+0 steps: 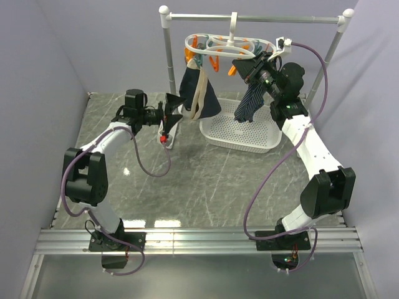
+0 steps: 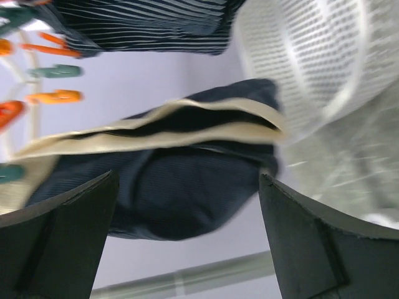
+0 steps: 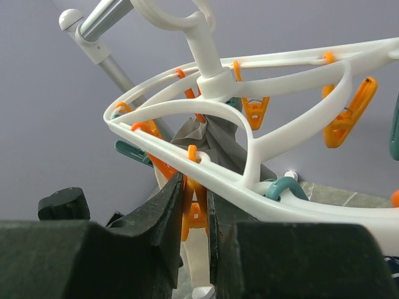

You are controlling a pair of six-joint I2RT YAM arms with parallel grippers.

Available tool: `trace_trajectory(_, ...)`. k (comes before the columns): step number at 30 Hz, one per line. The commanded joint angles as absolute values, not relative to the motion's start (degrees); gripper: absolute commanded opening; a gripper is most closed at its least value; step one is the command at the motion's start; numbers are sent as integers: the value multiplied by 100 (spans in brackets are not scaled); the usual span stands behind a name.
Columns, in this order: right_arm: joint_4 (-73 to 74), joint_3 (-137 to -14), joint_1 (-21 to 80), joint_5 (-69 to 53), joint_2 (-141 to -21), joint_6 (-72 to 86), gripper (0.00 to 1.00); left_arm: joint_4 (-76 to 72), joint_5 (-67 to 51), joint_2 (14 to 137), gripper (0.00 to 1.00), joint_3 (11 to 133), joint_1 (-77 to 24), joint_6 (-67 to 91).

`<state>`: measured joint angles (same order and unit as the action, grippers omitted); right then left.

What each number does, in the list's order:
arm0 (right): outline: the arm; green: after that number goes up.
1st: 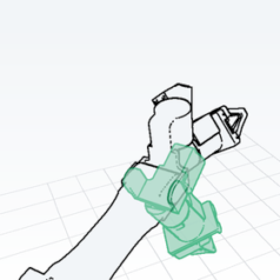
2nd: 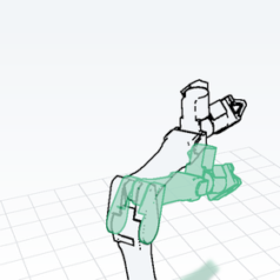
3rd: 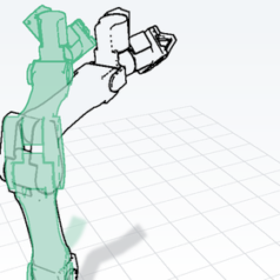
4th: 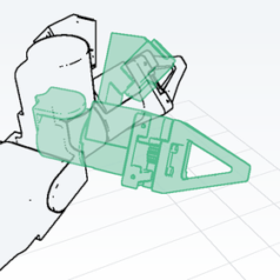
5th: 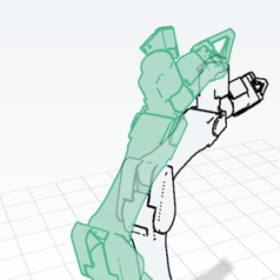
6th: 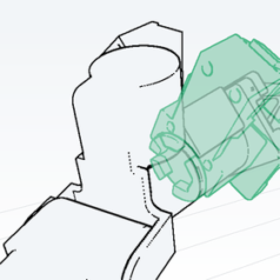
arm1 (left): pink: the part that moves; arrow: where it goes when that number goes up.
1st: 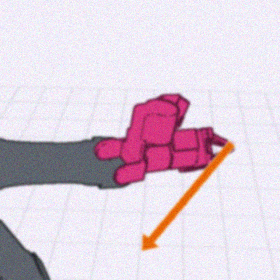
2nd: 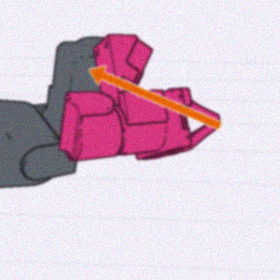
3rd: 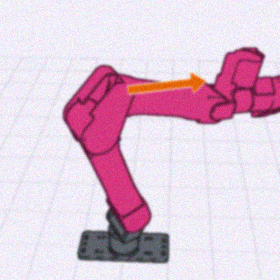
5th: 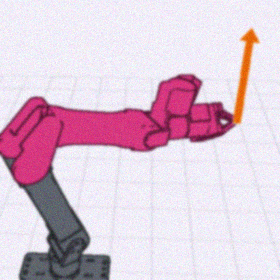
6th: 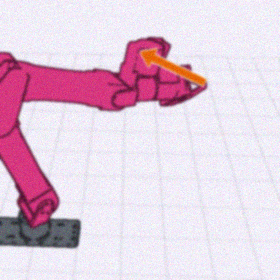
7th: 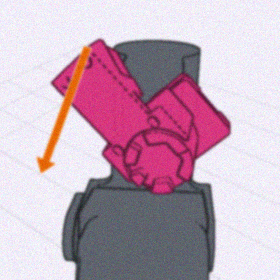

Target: Clip the underwear to the hanger

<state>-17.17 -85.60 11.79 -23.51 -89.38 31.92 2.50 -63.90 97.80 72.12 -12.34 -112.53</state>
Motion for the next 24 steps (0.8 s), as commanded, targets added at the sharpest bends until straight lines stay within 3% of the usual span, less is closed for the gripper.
trace_trajectory(1, -2048, -8850, 1195, -2593, -8877, 3225, 0, -1402, -6812, 9843, 99, 7137, -1239, -14283)
trace_trajectory(7, -2039, -8842, 1178, -2637, -8886, 3234, 0, -2100, -6794, 10159, 99, 7513, -1274, -14001)
trace_trajectory(24, -1986, -8895, 1151, -2716, -8912, 3305, 0, -1706, -7092, 10231, 99, 7901, -1634, -14352)
